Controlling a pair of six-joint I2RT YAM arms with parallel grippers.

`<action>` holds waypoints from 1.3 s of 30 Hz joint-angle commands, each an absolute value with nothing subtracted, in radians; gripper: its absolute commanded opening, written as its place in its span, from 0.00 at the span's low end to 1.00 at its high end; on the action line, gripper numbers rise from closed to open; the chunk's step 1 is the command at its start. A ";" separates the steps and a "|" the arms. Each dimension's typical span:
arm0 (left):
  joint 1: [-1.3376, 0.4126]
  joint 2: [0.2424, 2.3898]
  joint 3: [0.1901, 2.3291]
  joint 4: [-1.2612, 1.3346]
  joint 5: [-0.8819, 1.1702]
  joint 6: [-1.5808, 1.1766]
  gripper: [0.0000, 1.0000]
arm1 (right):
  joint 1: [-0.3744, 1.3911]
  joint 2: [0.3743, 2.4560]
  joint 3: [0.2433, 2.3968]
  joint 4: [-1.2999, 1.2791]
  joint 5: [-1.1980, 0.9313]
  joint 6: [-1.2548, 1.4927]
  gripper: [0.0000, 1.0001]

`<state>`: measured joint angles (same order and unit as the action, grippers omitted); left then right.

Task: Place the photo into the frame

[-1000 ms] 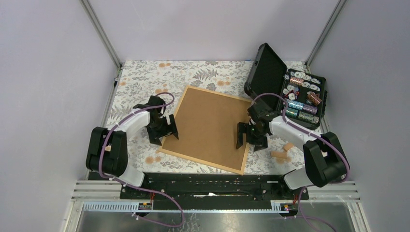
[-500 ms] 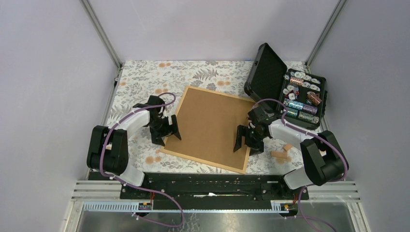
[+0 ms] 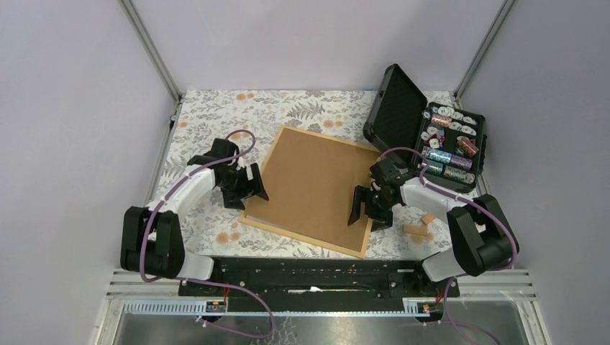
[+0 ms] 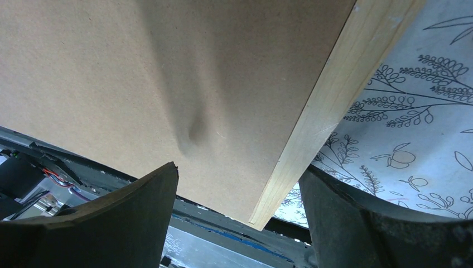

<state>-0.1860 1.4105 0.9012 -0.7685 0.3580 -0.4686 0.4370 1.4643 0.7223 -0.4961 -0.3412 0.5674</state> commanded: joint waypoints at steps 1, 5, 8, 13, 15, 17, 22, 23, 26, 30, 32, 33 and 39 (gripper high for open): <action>-0.216 1.350 0.947 -0.676 0.655 -0.580 0.88 | 0.449 1.492 0.691 -0.374 -0.389 0.583 0.86; -0.214 1.334 0.940 -0.667 0.648 -0.594 0.85 | 0.449 1.495 0.691 -0.373 -0.386 0.578 0.86; -0.215 1.321 0.934 -0.651 0.627 -0.601 0.84 | 0.449 1.490 0.690 -0.373 -0.383 0.575 0.86; -0.215 1.346 0.902 -0.579 0.608 -0.609 0.81 | 0.449 1.493 0.692 -0.370 -0.375 0.570 0.86; -0.215 1.355 0.878 -0.524 0.613 -0.615 0.79 | 0.449 1.495 0.694 -0.366 -0.374 0.569 0.86; -0.216 1.359 0.852 -0.463 0.595 -0.615 0.78 | 0.449 1.497 0.696 -0.362 -0.374 0.568 0.86; -0.216 1.385 0.790 -0.341 0.563 -0.631 0.71 | 0.449 1.511 0.702 -0.360 -0.366 0.552 0.85; -0.216 1.389 0.778 -0.317 0.556 -0.637 0.69 | 0.449 1.515 0.704 -0.360 -0.367 0.549 0.85; -0.216 1.413 0.760 -0.263 0.558 -0.657 0.65 | 0.449 1.523 0.705 -0.353 -0.367 0.541 0.85; -0.215 1.422 0.744 -0.217 0.622 -0.716 0.59 | 0.449 1.527 0.706 -0.354 -0.366 0.531 0.85; -0.215 1.408 0.742 -0.212 0.660 -0.742 0.59 | 0.449 1.524 0.705 -0.358 -0.361 0.525 0.85; -0.215 1.395 0.739 -0.212 0.674 -0.750 0.59 | 0.449 1.520 0.704 -0.361 -0.355 0.523 0.85; -0.195 1.307 0.747 -0.222 0.734 -0.796 0.59 | 0.449 1.472 0.691 -0.343 -0.344 0.484 0.86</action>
<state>-0.1520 1.3903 0.7433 -0.2562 0.3439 -0.6365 0.4355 1.4620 0.7238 -0.5182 -0.3252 0.5350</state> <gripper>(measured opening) 0.586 0.853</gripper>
